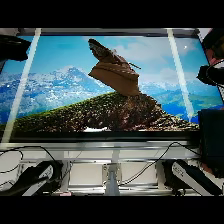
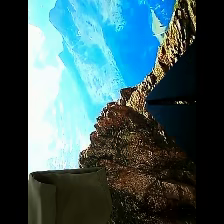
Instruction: Fold the clothes and pants, and hang the long-sleeved shirts on hangers.
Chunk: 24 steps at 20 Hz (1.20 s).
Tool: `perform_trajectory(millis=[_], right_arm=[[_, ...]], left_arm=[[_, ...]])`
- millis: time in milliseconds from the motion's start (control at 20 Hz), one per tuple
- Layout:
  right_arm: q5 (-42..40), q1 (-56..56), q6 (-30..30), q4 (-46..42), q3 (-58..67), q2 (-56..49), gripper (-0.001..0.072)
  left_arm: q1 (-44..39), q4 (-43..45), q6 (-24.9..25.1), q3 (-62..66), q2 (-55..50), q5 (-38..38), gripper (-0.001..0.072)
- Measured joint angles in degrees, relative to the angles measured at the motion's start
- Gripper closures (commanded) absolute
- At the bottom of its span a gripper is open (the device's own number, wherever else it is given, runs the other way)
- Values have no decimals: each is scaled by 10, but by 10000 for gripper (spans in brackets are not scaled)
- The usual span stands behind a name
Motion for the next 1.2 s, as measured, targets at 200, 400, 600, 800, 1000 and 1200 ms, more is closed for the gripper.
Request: perform_trajectory(millis=[200,400,600,800,1000,1200], right_arm=[[0,0,0,18,0,0,698],[-7,8,0,91,0,-11,698],[-23,63,-18,129,0,-46,635],[-43,141,-50,129,0,-98,419],[-9,203,-61,119,0,-130,419],[28,229,-64,104,0,-139,420]], left_arm=[[0,0,0,0,0,0,677],[0,0,0,0,0,0,677],[0,0,0,0,0,0,677],[0,0,0,0,0,0,678],[0,0,0,0,0,0,677],[0,-3,0,0,0,0,677]])
